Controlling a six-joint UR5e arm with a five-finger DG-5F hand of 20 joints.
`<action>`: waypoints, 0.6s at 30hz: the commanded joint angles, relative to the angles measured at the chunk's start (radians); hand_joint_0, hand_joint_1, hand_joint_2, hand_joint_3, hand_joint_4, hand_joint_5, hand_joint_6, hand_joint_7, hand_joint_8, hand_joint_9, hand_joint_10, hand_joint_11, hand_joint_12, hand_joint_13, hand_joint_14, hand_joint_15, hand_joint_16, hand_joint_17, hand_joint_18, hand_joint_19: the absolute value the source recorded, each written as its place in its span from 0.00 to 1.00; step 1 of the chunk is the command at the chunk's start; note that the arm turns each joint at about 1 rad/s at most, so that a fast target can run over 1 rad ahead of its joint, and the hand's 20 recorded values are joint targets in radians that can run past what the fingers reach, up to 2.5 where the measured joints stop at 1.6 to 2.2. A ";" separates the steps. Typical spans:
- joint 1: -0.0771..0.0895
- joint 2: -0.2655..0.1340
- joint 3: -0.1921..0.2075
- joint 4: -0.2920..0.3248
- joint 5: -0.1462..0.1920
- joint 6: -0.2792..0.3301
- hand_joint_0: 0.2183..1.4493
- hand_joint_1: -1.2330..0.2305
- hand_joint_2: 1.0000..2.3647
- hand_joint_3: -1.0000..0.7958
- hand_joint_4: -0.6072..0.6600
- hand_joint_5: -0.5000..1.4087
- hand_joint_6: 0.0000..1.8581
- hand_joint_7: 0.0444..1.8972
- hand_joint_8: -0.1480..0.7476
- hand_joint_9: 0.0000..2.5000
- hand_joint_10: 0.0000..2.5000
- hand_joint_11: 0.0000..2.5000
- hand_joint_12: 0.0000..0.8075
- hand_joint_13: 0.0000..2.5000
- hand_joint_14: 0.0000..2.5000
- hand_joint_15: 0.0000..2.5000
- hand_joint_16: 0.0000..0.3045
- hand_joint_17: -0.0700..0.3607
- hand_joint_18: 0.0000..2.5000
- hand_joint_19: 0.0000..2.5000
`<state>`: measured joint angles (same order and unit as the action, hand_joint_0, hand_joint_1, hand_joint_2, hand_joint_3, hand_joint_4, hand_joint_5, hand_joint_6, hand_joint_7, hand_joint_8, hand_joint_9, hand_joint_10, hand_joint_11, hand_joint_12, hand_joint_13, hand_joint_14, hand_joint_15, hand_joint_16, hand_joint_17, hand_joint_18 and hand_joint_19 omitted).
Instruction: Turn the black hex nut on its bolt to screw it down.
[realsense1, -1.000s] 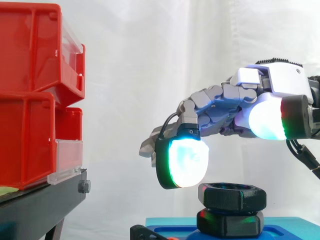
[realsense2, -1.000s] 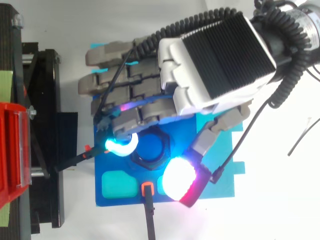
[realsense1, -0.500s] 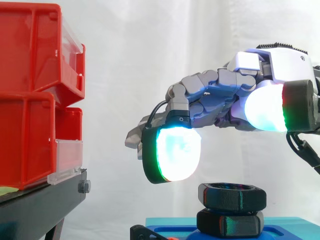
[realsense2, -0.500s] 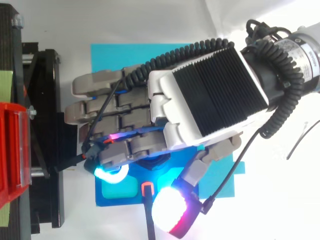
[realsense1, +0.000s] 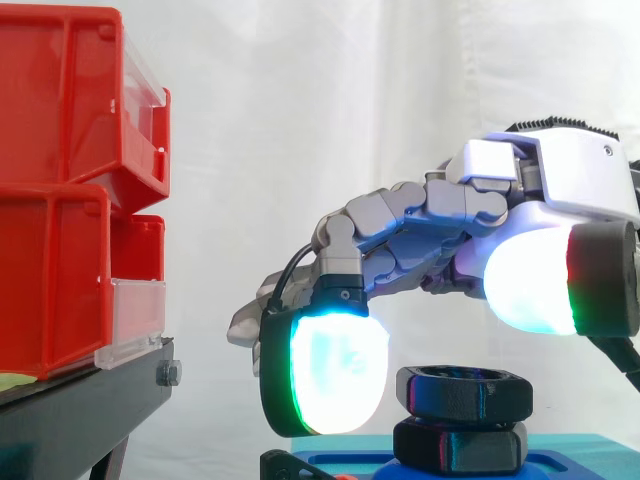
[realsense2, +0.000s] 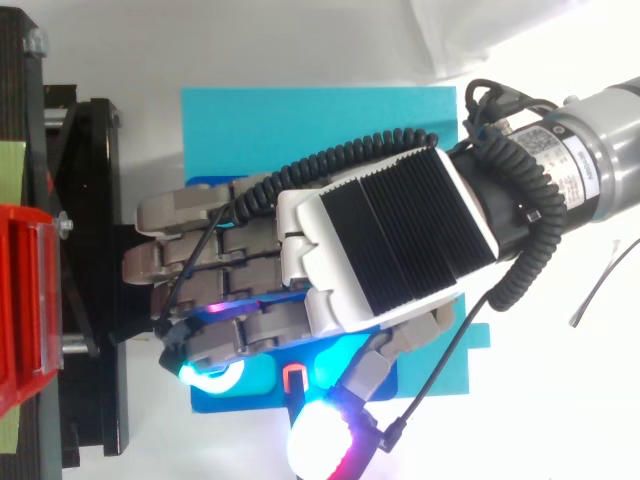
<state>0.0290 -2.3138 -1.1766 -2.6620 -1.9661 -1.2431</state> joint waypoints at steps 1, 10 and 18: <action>0.000 -0.004 0.000 0.007 0.000 0.001 0.23 0.64 0.00 0.28 0.66 0.18 0.31 0.53 0.52 0.19 0.00 0.17 0.42 0.15 0.00 0.06 0.13 0.37 0.04 0.06; -0.003 -0.004 0.000 -0.013 -0.011 0.001 0.23 0.64 0.00 0.28 0.66 0.17 0.38 0.43 0.51 0.19 0.00 0.17 0.42 0.16 0.00 0.06 0.13 0.37 0.04 0.06; -0.014 -0.002 0.000 -0.018 -0.048 -0.001 0.23 0.63 0.00 0.28 0.67 0.16 0.40 0.40 0.51 0.20 0.00 0.17 0.42 0.16 0.00 0.06 0.13 0.37 0.04 0.06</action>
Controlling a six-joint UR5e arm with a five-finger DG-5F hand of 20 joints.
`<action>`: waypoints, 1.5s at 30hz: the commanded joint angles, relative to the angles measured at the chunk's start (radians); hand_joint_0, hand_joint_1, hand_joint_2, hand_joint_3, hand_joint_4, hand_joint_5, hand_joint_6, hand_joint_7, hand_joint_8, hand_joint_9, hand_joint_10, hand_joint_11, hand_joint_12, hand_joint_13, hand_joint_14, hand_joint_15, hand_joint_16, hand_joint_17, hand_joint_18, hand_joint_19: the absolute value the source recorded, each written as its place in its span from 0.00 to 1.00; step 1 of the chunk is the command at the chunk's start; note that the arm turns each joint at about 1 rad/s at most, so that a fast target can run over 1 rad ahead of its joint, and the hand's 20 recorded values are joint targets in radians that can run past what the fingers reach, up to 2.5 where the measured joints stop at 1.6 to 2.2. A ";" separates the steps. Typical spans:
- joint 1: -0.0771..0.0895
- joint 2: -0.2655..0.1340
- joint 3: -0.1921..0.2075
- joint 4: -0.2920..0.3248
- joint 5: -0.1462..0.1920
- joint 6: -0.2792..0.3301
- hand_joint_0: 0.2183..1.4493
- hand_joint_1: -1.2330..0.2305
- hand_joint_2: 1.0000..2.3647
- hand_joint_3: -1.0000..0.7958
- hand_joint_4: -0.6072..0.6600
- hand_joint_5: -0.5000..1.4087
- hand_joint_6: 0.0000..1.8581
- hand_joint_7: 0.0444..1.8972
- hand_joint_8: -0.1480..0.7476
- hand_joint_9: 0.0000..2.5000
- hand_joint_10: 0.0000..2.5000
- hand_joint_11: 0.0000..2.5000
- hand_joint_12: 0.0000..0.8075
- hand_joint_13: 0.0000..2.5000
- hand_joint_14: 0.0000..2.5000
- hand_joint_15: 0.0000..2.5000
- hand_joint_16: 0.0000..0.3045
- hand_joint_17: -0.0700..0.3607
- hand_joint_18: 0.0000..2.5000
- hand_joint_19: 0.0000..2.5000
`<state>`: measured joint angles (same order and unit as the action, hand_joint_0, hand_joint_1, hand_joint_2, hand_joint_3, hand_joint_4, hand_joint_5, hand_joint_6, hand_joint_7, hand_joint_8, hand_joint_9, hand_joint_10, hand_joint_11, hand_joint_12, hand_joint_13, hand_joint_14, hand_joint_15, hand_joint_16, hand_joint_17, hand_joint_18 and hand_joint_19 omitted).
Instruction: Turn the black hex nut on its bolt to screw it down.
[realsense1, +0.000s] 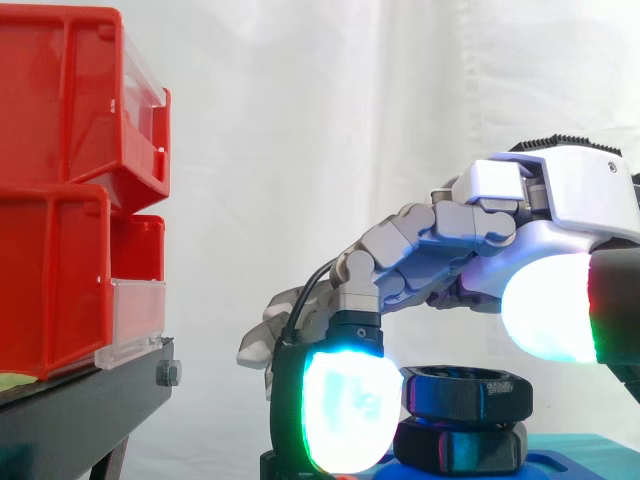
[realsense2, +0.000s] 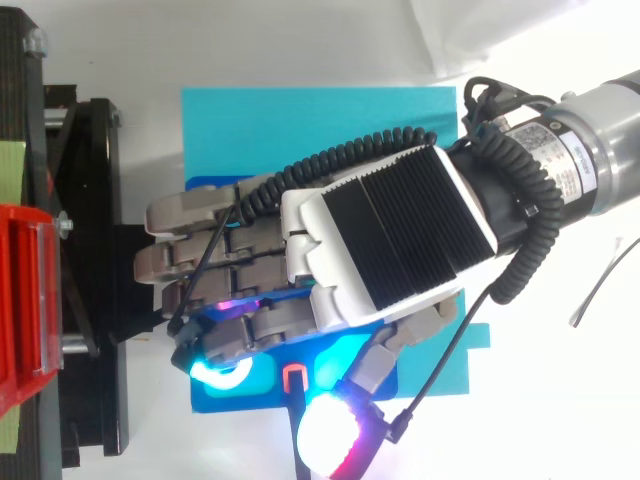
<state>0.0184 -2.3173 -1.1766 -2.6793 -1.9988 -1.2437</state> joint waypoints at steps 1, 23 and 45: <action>-0.005 0.001 0.000 -0.002 -0.017 0.000 0.23 0.63 0.00 0.28 0.67 0.16 0.40 0.40 0.51 0.20 0.00 0.17 0.42 0.16 0.00 0.06 0.13 0.37 0.04 0.06; -0.029 0.001 0.008 -0.002 -0.049 -0.014 0.23 0.63 0.00 0.28 0.67 0.16 0.40 0.39 0.51 0.19 0.00 0.17 0.42 0.16 0.00 0.06 0.13 0.37 0.04 0.06; -0.097 -0.001 0.008 0.009 -0.133 -0.016 0.23 0.63 0.00 0.28 0.67 0.16 0.40 0.40 0.52 0.19 0.00 0.17 0.42 0.16 0.00 0.06 0.13 0.37 0.04 0.06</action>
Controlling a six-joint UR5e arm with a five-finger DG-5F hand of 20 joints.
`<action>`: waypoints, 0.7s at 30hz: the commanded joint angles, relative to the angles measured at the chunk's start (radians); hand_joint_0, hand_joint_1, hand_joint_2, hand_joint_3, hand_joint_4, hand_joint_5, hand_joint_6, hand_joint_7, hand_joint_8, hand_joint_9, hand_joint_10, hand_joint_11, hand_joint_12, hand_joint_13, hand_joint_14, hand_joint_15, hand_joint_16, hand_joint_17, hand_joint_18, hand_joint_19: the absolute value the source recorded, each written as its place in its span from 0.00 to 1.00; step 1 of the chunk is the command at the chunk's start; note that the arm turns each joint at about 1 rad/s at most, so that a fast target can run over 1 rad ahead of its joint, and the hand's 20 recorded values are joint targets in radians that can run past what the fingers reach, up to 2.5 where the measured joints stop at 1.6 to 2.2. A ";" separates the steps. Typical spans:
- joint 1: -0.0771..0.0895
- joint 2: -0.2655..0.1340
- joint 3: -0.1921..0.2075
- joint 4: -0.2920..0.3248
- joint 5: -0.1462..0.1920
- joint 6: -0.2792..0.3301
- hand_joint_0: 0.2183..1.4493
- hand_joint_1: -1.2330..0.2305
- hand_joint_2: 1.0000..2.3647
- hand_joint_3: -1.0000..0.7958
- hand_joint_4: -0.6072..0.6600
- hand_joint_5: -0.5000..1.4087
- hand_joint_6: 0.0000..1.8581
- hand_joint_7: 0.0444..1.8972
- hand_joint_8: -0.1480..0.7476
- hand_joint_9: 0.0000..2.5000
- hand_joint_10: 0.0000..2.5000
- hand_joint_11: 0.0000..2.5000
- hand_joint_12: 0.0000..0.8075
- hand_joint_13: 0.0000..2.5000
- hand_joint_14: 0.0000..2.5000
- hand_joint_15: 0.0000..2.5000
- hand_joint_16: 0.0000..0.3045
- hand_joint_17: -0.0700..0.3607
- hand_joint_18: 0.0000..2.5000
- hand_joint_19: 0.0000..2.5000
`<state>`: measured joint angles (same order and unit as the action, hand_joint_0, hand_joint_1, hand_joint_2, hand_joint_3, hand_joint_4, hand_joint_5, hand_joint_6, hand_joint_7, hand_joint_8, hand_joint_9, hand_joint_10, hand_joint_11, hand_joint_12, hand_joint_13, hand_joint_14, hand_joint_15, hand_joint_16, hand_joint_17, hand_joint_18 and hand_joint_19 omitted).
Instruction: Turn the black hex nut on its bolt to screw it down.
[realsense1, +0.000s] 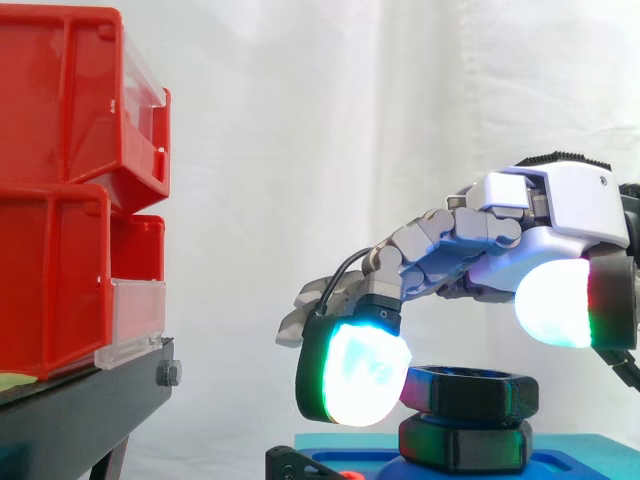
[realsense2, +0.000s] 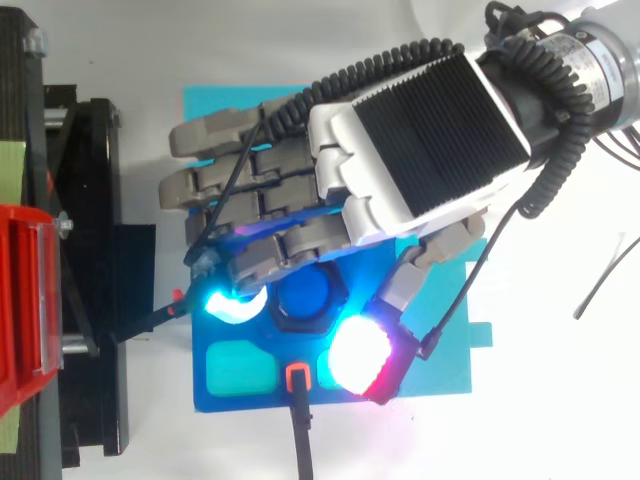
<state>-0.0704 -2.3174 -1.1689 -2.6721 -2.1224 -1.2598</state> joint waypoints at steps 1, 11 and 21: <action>-0.009 0.000 0.000 0.001 -0.013 0.000 0.23 0.63 0.00 0.28 0.67 0.16 0.40 0.40 0.52 0.19 0.00 0.17 0.42 0.16 0.00 0.06 0.13 0.37 0.04 0.06; -0.028 0.001 0.000 0.005 -0.037 0.000 0.23 0.62 0.00 0.28 0.68 0.16 0.40 0.40 0.52 0.19 0.00 0.17 0.41 0.16 0.00 0.06 0.13 0.36 0.04 0.06; -0.029 0.001 0.032 0.008 -0.042 0.025 0.23 0.62 0.00 0.28 0.67 0.17 0.39 0.41 0.52 0.20 0.00 0.17 0.41 0.16 0.00 0.06 0.12 0.36 0.04 0.05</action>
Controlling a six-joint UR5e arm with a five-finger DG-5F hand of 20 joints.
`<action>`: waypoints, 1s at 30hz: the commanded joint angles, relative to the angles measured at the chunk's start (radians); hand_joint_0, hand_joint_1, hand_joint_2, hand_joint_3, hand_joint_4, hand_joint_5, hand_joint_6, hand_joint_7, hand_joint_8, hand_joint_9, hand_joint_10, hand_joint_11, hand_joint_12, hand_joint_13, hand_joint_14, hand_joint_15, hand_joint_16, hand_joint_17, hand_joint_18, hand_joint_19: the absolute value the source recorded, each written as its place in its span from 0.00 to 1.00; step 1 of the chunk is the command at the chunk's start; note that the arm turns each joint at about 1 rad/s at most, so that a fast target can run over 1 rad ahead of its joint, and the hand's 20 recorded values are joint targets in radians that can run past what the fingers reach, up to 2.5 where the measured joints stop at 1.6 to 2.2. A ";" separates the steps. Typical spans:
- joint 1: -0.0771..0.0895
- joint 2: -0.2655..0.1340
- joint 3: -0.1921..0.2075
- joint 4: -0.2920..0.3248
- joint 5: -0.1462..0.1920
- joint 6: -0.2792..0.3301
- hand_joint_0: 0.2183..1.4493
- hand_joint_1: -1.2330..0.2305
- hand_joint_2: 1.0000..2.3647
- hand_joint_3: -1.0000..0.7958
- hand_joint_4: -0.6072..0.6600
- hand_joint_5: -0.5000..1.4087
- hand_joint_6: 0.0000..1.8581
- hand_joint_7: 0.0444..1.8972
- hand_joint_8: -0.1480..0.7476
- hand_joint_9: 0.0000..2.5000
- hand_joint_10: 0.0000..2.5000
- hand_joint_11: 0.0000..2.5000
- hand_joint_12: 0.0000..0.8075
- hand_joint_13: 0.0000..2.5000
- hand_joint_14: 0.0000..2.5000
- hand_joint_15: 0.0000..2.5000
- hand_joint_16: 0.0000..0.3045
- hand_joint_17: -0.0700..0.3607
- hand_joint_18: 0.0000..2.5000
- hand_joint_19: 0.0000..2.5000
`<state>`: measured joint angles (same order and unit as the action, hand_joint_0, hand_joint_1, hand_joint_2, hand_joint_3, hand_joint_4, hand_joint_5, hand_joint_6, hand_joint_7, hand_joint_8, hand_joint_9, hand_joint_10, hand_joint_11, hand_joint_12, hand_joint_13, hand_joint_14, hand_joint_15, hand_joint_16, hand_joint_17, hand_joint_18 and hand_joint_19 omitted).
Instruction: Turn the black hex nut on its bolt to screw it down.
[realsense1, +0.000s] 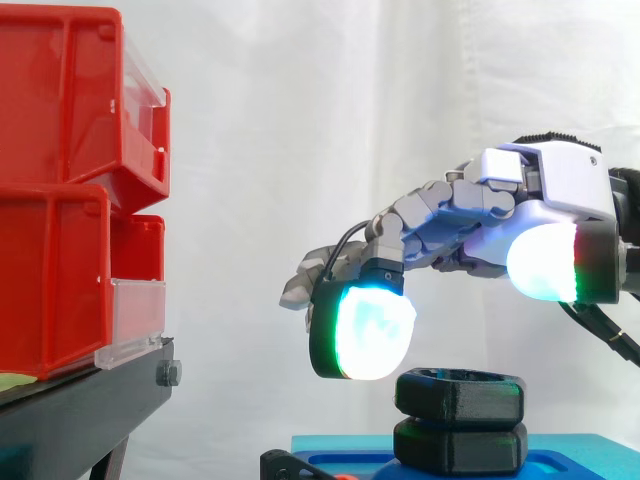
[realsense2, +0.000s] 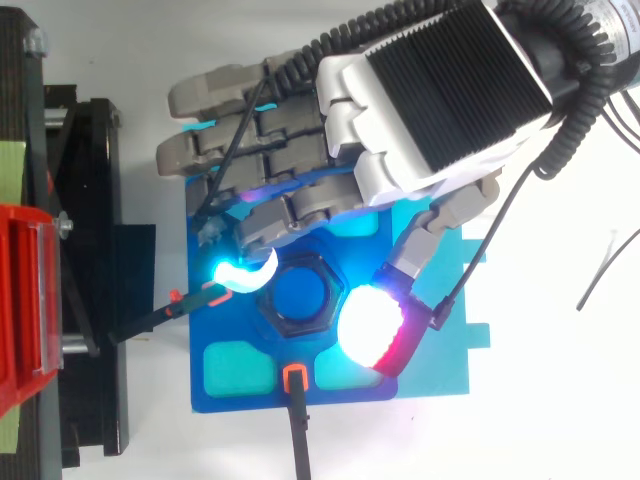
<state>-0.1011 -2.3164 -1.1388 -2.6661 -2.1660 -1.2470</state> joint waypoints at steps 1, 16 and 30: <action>0.001 -0.001 0.002 0.002 0.002 0.017 0.23 0.62 0.00 0.28 0.66 0.17 0.39 0.42 0.51 0.20 0.00 0.17 0.41 0.16 0.00 0.06 0.12 0.36 0.04 0.05; 0.044 -0.001 0.024 0.008 0.061 0.038 0.19 0.53 0.00 0.28 0.68 0.18 0.31 0.52 0.52 0.19 0.00 0.17 0.45 0.12 0.00 0.05 0.14 0.39 0.02 0.05; 0.090 -0.001 0.024 0.008 0.109 0.040 0.08 0.24 0.00 0.28 0.70 0.16 0.27 0.52 0.53 0.14 0.00 0.17 0.52 0.03 0.00 0.01 0.20 0.48 0.00 0.03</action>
<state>-0.0171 -2.3178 -1.1150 -2.6575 -2.0600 -1.2068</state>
